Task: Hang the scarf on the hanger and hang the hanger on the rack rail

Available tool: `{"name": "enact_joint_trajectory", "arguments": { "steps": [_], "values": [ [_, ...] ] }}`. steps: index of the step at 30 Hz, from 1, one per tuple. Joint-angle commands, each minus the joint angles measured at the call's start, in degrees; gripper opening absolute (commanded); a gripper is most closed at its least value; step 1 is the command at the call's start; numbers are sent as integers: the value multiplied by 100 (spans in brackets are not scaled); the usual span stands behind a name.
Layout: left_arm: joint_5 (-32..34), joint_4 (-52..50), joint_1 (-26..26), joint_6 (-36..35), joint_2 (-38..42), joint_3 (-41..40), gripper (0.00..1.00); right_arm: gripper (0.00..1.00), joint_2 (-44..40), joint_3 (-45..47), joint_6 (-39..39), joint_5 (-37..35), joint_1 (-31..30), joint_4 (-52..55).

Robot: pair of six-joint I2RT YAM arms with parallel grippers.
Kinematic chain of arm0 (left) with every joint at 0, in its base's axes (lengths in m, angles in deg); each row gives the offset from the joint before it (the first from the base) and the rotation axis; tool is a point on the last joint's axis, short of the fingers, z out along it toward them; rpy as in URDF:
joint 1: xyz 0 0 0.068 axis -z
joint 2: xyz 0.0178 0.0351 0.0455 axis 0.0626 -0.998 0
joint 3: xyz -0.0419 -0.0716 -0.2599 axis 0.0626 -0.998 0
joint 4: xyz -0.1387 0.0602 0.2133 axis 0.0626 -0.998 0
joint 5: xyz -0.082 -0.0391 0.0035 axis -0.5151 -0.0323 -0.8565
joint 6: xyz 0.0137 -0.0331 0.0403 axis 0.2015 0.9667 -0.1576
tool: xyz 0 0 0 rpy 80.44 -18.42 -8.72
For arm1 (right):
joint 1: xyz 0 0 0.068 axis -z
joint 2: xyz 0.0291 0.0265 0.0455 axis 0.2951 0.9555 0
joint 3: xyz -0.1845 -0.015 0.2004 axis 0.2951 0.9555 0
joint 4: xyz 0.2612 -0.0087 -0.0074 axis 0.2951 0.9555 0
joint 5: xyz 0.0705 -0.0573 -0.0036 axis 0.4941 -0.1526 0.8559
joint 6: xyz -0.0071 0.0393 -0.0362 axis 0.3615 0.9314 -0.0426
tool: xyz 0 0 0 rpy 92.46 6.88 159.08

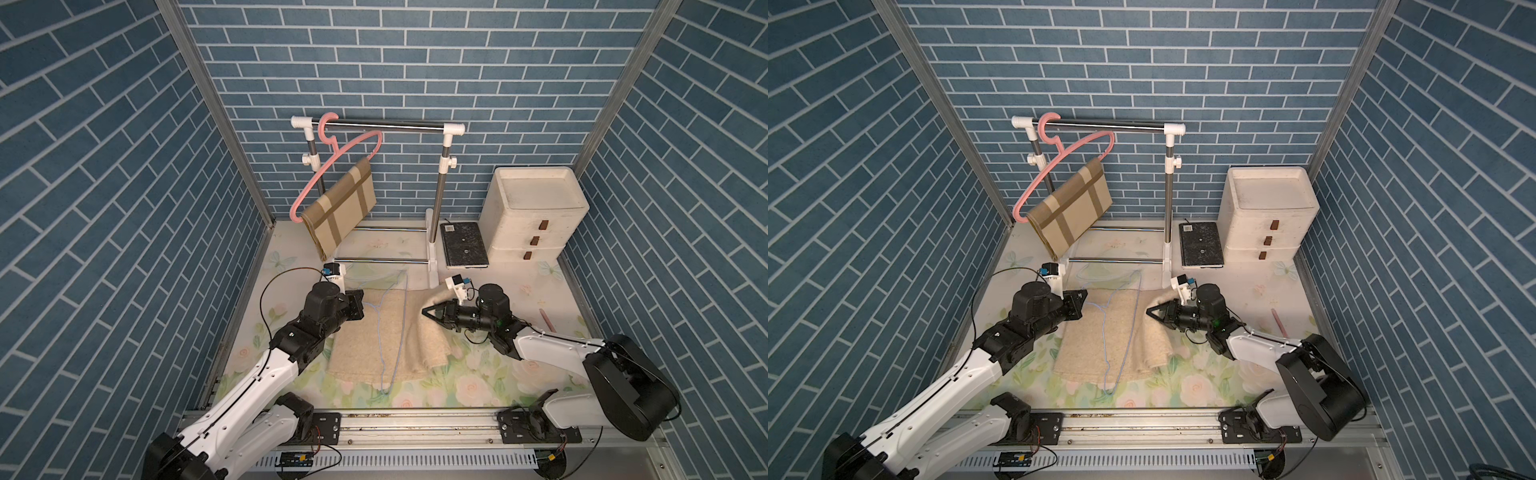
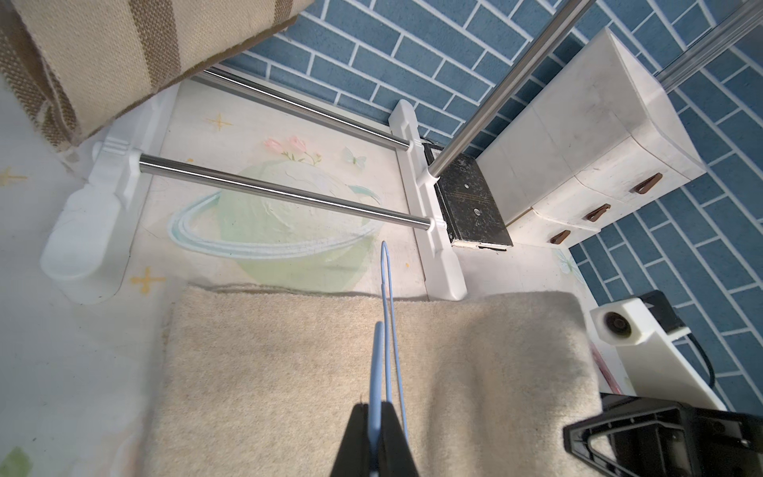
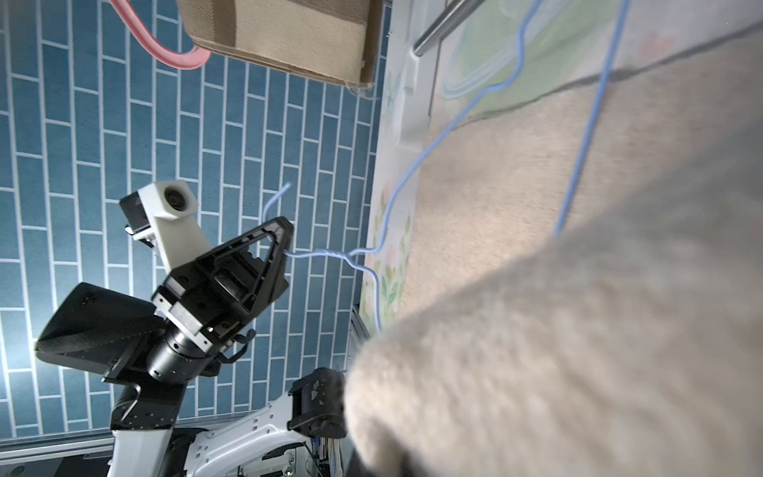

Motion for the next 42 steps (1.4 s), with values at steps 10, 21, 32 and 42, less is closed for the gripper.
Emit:
{"name": "enact_joint_trajectory", "arguments": {
  "steps": [10,21,32,42],
  "values": [
    [-166,252,8,137,34,-36,0,0,2081,-1481,1028,-853,-1041,-293],
    [-477,342,7,216,116,166,0,0,3044,-1882,1340,-409,-1231,-550],
    [-633,477,9,246,110,211,0,10,3028,-2127,1080,-236,-1312,-348],
    [-562,76,5,-102,-21,571,0,50,1089,-1670,-19,-1110,-790,1320]
  ]
}}
